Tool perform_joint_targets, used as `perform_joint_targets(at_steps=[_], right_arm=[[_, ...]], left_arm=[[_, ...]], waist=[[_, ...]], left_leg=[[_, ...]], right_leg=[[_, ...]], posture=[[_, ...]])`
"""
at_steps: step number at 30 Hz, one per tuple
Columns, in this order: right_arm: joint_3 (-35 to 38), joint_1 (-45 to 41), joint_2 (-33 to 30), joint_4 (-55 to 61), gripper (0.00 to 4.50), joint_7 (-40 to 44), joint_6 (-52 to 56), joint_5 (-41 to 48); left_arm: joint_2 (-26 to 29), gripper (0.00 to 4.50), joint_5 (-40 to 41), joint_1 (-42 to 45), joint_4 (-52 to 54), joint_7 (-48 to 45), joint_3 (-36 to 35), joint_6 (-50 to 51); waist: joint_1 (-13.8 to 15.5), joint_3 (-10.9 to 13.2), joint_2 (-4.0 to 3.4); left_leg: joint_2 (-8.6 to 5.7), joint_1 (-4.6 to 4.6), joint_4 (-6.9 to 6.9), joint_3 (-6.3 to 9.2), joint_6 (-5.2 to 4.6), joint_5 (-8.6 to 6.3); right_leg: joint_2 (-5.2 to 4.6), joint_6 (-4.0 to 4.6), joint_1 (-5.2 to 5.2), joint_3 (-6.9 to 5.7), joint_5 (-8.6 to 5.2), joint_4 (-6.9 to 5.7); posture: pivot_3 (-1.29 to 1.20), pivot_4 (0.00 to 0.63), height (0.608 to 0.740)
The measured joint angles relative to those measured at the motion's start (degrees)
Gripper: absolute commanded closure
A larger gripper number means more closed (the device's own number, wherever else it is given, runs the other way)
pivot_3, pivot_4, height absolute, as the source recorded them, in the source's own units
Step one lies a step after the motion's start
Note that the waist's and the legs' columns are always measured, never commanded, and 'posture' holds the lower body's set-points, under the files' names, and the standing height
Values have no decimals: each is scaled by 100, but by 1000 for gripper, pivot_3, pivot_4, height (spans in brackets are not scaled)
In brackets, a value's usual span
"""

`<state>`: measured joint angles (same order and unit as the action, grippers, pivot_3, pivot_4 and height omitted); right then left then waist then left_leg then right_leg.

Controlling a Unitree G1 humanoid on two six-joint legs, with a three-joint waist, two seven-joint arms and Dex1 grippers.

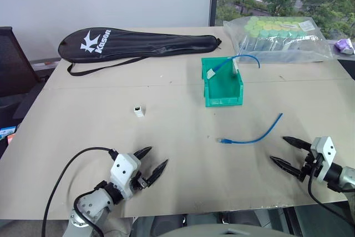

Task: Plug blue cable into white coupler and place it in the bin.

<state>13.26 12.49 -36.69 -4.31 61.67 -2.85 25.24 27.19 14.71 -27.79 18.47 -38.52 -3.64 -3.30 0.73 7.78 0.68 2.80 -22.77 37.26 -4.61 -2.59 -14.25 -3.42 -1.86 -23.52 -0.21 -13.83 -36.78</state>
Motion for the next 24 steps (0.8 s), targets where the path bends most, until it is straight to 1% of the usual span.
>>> perform_joint_targets(at_steps=[19, 24], right_arm=[[2, 145, -1, 202, 35, -87, 57, -2], [-91, 85, -29, 286, 35, -38, 135, -27]], left_arm=[[77, 869, 61, 156, -206, -309, -31, -115], [291, 869, 154, 262, -235, -563, -30, -61]], waist=[[8, -1, -3], [4, 2, -2]], left_leg=[[-3, -1, 0, 0, 0, 0], [-3, -2, 0, -1, 0, 0]], right_leg=[[-6, -6, -1, -1, -3, 0], [-8, -7, -1, -3, -4, 0]], posture=[[0, 150, 740], [0, 150, 740]])
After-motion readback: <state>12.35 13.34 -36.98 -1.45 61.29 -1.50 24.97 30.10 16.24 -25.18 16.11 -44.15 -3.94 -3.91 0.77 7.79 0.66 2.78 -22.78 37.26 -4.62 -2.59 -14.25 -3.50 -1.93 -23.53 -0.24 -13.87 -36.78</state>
